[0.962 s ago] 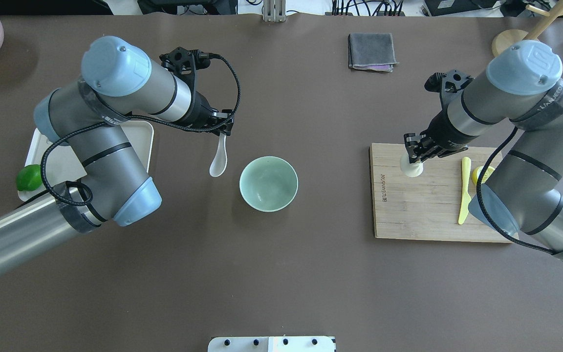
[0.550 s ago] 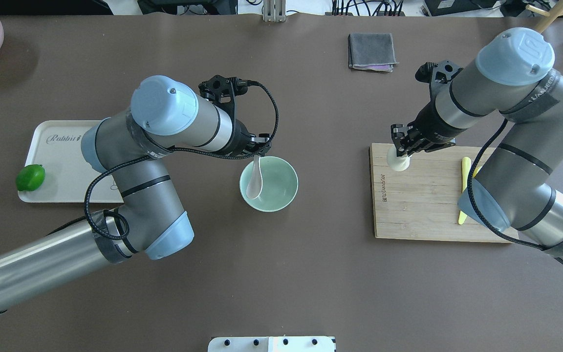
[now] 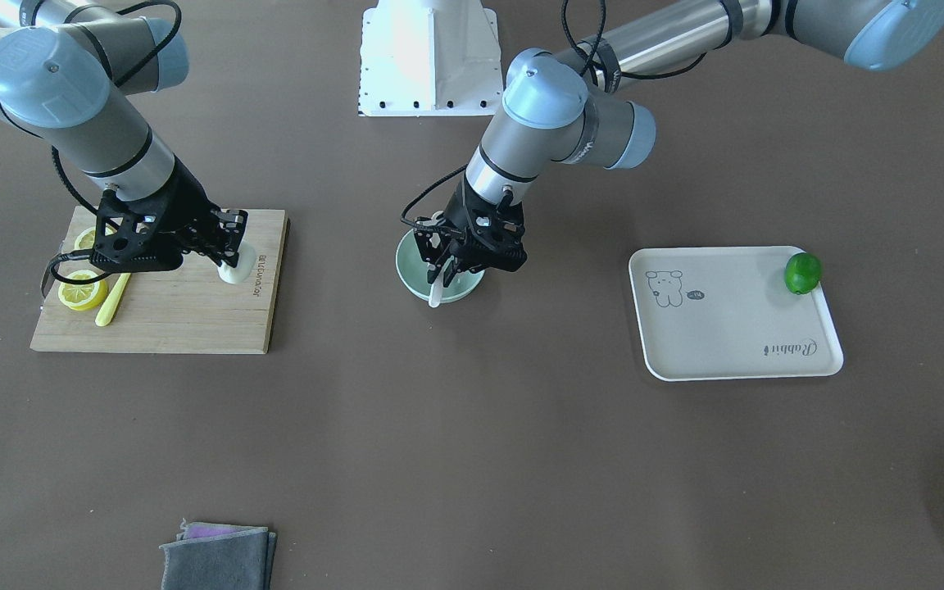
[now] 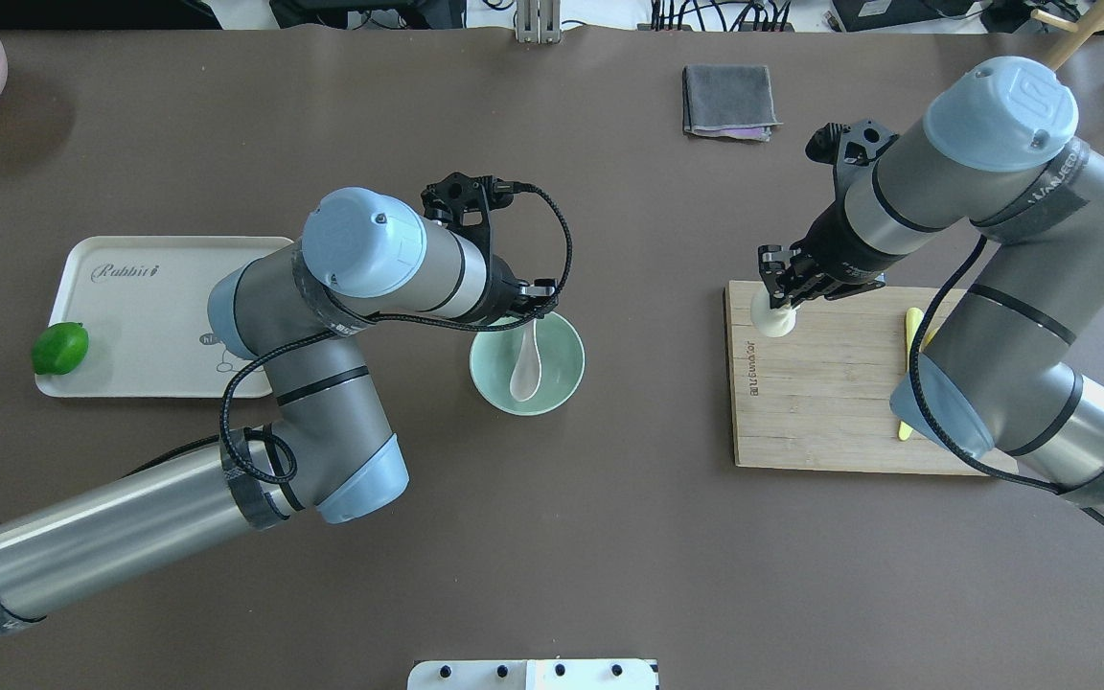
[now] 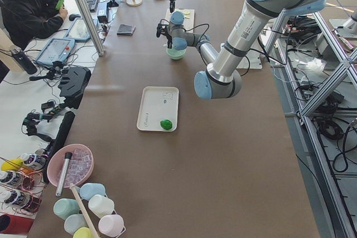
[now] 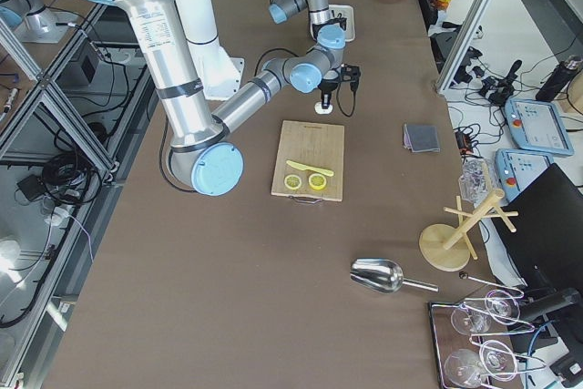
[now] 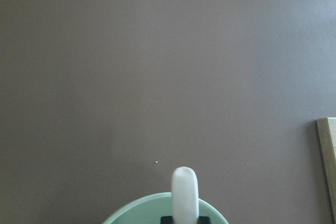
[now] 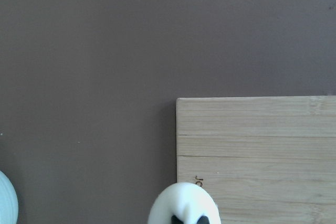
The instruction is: Put spoon and bun in bowl
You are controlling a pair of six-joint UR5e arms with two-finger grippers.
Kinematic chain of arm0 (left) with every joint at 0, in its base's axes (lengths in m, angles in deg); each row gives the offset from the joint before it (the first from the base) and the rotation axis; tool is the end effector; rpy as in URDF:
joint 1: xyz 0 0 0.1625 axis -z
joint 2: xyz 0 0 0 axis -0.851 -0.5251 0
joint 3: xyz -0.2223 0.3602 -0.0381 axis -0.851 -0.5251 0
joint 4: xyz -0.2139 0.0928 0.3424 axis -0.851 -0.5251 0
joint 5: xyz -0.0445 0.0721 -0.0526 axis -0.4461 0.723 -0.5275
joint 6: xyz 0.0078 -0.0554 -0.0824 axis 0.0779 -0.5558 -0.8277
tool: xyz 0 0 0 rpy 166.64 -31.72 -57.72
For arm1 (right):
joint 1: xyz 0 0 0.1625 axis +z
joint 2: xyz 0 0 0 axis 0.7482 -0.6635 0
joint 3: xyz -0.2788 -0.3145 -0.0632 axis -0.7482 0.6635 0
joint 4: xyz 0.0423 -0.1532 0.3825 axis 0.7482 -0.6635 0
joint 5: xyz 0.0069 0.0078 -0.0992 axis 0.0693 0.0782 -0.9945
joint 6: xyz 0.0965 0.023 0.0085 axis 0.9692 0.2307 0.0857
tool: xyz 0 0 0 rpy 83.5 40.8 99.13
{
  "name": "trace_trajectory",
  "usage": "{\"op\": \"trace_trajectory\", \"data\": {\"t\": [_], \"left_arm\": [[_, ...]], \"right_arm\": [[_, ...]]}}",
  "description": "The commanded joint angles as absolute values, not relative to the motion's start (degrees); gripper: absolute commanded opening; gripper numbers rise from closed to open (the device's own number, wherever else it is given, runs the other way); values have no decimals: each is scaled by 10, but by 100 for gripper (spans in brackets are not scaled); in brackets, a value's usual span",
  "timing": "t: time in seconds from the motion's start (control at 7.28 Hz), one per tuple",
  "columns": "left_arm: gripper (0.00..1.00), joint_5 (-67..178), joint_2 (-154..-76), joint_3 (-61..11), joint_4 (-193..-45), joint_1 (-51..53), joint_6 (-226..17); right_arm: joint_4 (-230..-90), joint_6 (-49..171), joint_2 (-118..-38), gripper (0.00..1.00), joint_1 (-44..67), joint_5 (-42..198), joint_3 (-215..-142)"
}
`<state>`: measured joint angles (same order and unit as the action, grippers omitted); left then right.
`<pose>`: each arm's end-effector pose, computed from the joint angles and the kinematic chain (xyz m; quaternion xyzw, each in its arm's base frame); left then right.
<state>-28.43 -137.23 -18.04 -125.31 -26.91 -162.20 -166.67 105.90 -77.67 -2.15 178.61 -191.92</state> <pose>0.5651 -0.4704 0.1889 0.1299 0.5553 -0.0256 0.8210 -0.3540 -0.4837 0.3150 0.0033 -0.4449 0.0315 0.8950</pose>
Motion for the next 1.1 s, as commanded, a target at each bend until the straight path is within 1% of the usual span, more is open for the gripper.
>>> {"op": "trace_trajectory", "data": {"t": [0.0, 0.27, 0.41, 0.82, 0.96], "left_arm": [[97, -284, -1372, -179, -1259, -269, -1618], [98, -287, -1368, -189, -1253, -261, -1615], [98, -300, -1358, -192, -1251, -235, -1610], [98, -350, -1256, -254, -1243, -145, -1414], [98, -351, -1236, -286, -1216, -136, -1358]], "right_arm": [[-1667, 1080, -760, 0, -26, 1786, -1919], [-1668, 1120, -730, 0, -45, 1783, -1919], [-1669, 1154, -707, 0, -66, 1759, -1916], [-1699, 1163, -653, 0, -100, 1736, -1914], [-1699, 1168, -637, 0, -110, 1724, -1912]]}}
